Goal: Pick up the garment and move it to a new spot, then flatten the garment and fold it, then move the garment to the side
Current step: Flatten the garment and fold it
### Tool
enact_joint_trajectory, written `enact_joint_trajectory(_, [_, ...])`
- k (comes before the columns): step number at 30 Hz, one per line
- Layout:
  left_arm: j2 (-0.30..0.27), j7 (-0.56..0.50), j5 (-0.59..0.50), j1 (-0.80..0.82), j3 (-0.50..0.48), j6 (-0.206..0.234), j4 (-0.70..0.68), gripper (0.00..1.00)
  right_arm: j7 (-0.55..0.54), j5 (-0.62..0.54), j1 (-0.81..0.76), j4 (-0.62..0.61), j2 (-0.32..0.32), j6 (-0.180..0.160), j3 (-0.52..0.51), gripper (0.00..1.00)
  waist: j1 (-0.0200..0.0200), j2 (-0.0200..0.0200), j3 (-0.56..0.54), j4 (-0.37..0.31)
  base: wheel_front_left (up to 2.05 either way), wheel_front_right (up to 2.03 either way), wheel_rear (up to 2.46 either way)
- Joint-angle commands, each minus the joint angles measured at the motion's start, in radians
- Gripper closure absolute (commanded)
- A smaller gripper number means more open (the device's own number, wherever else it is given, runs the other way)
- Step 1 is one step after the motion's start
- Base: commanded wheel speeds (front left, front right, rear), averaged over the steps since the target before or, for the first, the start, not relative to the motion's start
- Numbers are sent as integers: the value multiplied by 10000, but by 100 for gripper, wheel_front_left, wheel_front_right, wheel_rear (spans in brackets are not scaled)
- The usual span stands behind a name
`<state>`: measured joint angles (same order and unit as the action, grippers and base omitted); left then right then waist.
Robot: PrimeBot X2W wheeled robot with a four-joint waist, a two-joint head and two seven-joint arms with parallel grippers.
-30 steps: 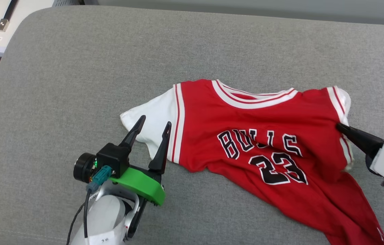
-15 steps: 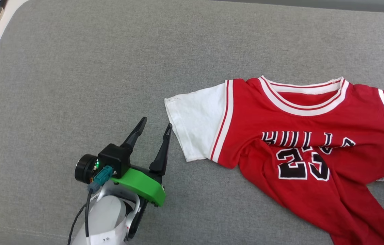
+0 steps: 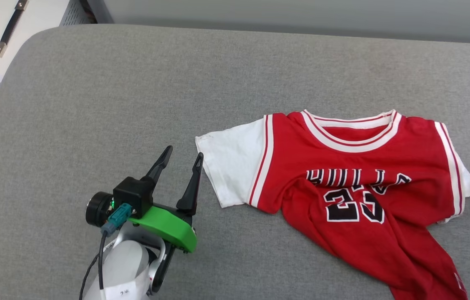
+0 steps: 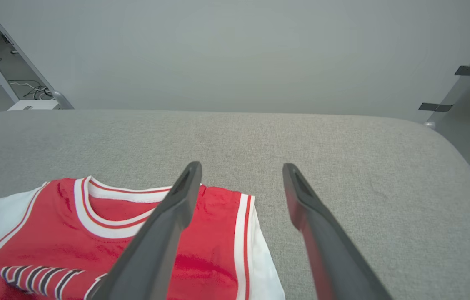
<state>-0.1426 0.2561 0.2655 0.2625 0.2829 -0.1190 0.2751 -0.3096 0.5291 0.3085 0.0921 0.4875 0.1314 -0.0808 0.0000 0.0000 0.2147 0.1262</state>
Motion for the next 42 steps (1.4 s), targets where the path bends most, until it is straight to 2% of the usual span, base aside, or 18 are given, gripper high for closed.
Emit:
enact_joint_trajectory(1, [-35, 57, 58, -221, -41, -40, -38, 0, 421, -130, -64, -218, -15, -7, 95, 0, 0, 0, -449, -332, 0, 0, 0])
enact_joint_trajectory(7, [61, 57, 277, -443, -262, -60, -341, 0, 2396, -523, -1019, -1118, -503, -7, 175, 0, 0, 0, -815, -644, 0, 0, 0])
enact_joint_trajectory(16, [244, 57, 415, -1027, -628, -88, -567, 0, 4423, -1104, -2785, -1753, -2042, -7, 89, 0, 0, 0, -1104, -1006, 0, 0, 0])
enact_joint_trajectory(20, [288, 57, 366, -1292, -824, -95, -617, 0, 4720, -1129, -3096, -1670, -2430, -7, 155, 0, 0, 0, -1150, -1185, 0, 0, 0])
enact_joint_trajectory(29, [23, -130, 253, -956, -770, -107, -490, 0, 4700, -1154, -2907, -1782, -2294, -7, 397, 0, 0, 0, -880, -1494, 0, 0, 0])
enact_joint_trajectory(31, [-242, -940, 307, -535, -582, -110, -347, 0, 4687, -1168, -2884, -1848, -2211, -7, 431, 0, 0, 0, -738, -1574, 0, 0, 0])
enact_joint_trajectory(33, [-507, -2209, 488, -12, -436, -112, -138, 0, 4668, -1158, -2880, -1896, -2179, -7, 393, 0, 0, 0, -579, -1642, 0, 0, 0])
enact_joint_trajectory(37, [-1204, -5411, 1094, 1281, -29, -114, 262, 0, 4655, -1182, -2779, -2035, -2193, -7, 387, 0, 0, 0, -185, -1824, 0, 0, 0])
enact_joint_trajectory(42, [-2000, -8484, 1922, 2728, 480, -115, 504, 0, 4644, -1245, -2479, -2118, -2252, -7, 552, 0, 0, 0, 322, -2083, 0, 0, 0])
